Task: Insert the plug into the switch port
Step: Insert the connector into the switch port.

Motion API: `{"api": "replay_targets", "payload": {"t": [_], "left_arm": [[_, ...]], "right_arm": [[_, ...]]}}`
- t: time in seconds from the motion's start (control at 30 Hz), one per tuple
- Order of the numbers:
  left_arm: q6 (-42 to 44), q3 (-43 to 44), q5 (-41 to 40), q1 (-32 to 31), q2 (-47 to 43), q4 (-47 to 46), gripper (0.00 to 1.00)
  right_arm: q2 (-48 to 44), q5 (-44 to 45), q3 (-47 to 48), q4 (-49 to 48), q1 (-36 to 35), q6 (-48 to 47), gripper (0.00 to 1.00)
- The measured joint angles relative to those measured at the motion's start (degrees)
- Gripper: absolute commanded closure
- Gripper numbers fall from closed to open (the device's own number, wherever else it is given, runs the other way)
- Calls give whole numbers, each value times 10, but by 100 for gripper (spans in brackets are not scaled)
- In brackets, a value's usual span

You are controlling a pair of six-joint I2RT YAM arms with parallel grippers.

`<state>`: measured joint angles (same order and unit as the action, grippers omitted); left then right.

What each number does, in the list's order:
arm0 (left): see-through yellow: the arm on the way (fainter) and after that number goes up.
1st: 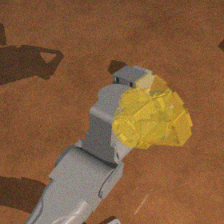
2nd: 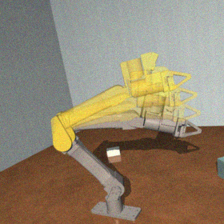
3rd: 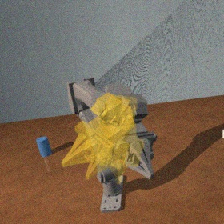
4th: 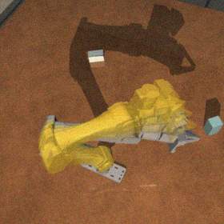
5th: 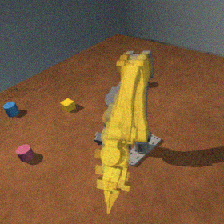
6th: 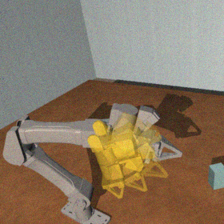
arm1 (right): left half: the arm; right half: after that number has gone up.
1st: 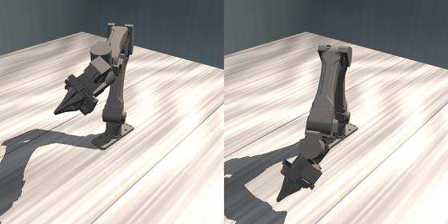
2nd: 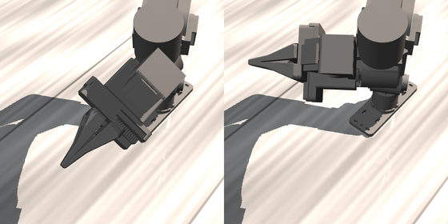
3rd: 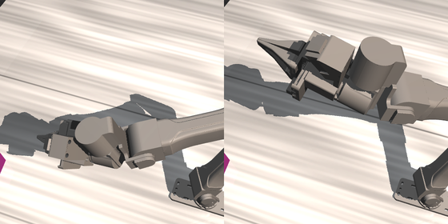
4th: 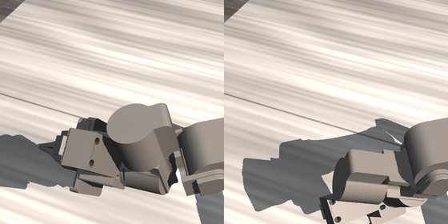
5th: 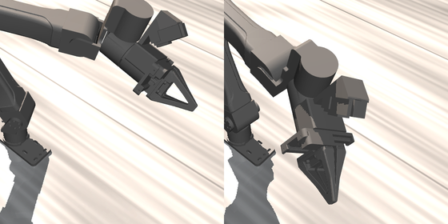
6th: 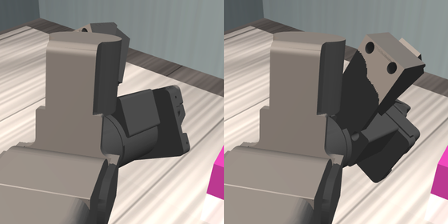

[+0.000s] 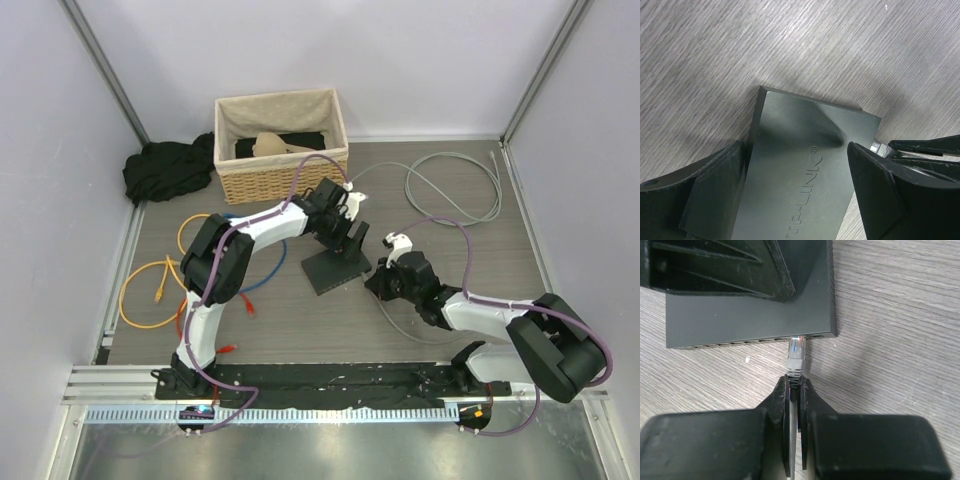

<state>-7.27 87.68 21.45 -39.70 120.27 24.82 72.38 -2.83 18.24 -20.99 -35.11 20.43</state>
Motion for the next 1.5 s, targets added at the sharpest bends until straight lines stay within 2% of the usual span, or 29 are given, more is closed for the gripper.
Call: {"api": "replay_targets", "payload": {"t": [0.2,0.47,0.97,1.5], "left_arm": [[-3,-9,9,3,-2,-12,21],[0,-10,12,9,-2,-15,22],[4,-24,8,9,-8,-28,23],[23,-24,3,9,-9,-24,25]], "right_arm": [[33,-14,8,-9,5,-13,99],[49,-33,14,-25,9,-28,99],[45,-41,55,50,25,-40,99],[85,-75,117,114,42,-71,99]]}}
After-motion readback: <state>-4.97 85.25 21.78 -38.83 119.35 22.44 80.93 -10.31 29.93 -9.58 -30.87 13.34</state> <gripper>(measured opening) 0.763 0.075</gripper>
